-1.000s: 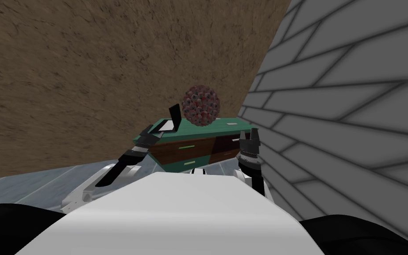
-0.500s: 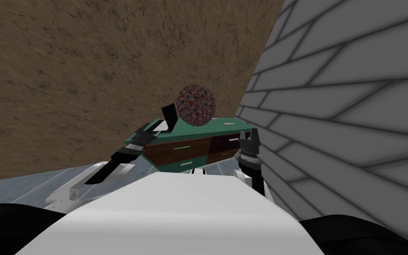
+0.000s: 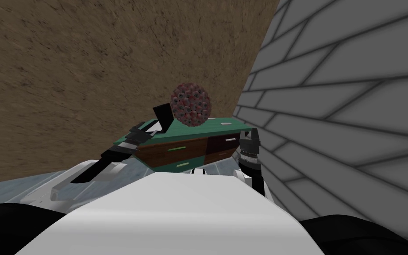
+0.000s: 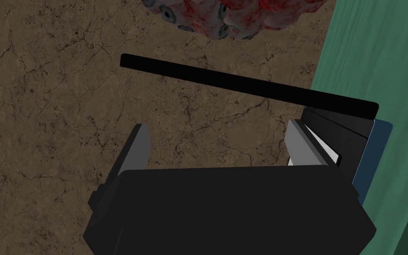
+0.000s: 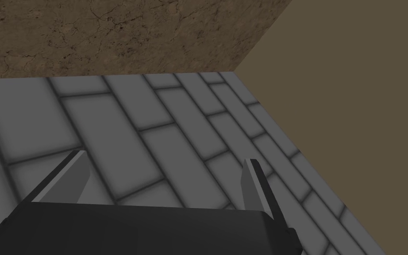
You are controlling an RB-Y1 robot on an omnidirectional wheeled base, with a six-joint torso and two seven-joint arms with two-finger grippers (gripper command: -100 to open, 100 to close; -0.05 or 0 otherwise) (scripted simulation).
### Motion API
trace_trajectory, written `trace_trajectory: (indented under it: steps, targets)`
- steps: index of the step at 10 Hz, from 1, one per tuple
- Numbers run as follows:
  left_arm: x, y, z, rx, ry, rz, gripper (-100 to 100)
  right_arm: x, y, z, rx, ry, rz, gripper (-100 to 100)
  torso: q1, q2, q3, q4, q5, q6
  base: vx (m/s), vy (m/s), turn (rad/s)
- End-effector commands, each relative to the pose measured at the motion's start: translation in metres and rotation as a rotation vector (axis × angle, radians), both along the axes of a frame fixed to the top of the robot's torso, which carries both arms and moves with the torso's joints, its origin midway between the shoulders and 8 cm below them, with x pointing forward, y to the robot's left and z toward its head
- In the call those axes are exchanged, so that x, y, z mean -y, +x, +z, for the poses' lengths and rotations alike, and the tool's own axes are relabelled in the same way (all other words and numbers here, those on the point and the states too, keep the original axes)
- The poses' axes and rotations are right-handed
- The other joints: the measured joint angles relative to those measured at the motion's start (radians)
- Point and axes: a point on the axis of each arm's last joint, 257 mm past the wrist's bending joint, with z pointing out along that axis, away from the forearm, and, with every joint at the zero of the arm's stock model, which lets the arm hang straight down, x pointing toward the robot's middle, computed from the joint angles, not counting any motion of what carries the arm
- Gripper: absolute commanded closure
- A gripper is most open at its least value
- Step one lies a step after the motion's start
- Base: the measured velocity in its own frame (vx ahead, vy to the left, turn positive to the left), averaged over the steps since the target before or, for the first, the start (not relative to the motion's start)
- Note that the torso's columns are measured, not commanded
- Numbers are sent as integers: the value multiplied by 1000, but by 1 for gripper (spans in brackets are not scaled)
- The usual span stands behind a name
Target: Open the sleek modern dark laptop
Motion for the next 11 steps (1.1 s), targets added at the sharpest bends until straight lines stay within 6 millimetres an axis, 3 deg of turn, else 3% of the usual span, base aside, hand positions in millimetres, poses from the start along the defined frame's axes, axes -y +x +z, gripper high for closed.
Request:
trace_trajectory:
  steps: [1,6,9,10,11]
  targets:
    - [-19,1,3,-35,-26,6,-100,0,0,0,0,0,0,0,1,-1,0,0,0,0,46,-98,-22]
    - [-48,1,3,-88,-97,17,-100,0,0,0,0,0,0,0,1,-1,0,0,0,0,38,-83,-9]
    - [-79,-2,3,-137,-137,53,-100,0,0,0,0,0,0,0,2,0,0,0,0,0,32,-85,-4]
    - [-79,-2,3,-139,-159,47,-100,0,0,0,0,0,0,0,1,0,0,0,0,0,33,-78,6]
    - [-95,-5,2,-161,-173,71,-100,0,0,0,0,0,0,0,2,-1,0,0,0,0,61,-99,0]
